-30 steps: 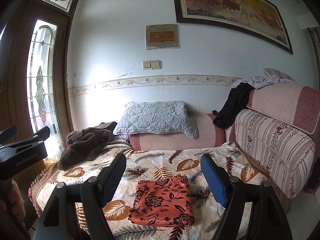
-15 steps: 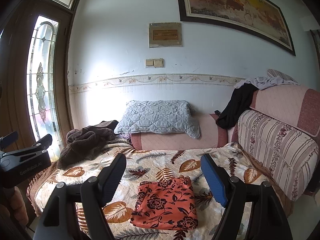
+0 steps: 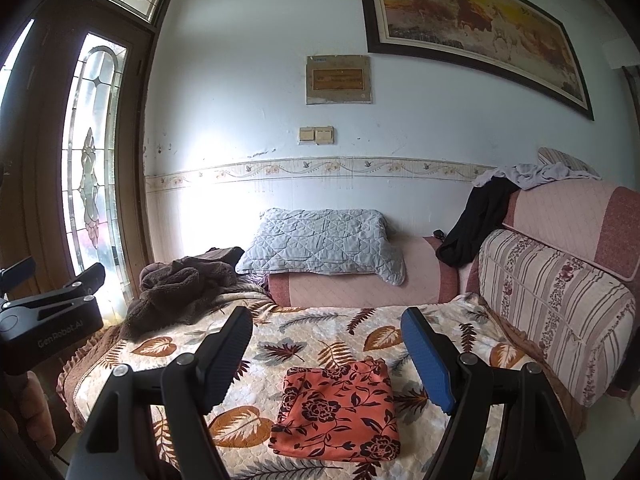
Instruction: Fold small clothes
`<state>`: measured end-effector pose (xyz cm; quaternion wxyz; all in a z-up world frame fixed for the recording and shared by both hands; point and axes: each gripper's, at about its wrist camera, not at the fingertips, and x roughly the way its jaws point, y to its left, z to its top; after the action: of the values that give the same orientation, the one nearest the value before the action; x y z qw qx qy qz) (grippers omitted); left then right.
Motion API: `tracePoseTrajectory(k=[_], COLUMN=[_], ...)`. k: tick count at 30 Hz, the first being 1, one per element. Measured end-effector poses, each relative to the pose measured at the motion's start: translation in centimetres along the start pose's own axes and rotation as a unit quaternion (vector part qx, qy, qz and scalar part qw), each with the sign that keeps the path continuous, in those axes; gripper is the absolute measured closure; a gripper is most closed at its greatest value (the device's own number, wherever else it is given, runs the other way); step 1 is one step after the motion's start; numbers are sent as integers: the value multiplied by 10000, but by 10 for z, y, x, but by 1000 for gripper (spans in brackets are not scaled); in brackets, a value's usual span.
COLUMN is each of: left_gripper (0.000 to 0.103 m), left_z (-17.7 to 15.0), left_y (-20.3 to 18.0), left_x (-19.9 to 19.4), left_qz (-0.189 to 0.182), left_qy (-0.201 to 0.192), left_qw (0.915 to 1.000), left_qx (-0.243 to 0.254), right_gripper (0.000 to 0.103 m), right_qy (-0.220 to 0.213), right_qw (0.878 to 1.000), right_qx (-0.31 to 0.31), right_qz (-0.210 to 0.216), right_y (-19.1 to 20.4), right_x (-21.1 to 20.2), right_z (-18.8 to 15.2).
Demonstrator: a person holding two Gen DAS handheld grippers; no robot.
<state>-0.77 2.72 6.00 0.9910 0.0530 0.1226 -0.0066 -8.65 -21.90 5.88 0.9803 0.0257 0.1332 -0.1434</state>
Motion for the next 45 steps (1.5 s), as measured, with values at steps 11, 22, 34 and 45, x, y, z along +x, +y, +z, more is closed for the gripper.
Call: tracePoseTrajectory(k=[11, 22, 34, 45], left_gripper=[0, 0, 0, 0], left_z=[-2, -6, -4, 1], left_y=[1, -3, -2, 8], left_x=[9, 24, 17, -3], left_qz=[7, -53, -55, -22], left_qy=[56, 140, 61, -119], left_qw=[10000, 9999, 10000, 9999], left_qx=[-22, 48, 20, -37], right_gripper=[23, 23, 23, 23], right_qy=[144, 367, 289, 120], right_qw=[9999, 9993, 9996, 9999], right_qx=[-36, 31, 26, 3], right_qz=[-9, 1, -32, -48], right_y=[5, 10, 9, 13], right_x=[16, 44, 34, 20], right_z=[-3, -7, -5, 2])
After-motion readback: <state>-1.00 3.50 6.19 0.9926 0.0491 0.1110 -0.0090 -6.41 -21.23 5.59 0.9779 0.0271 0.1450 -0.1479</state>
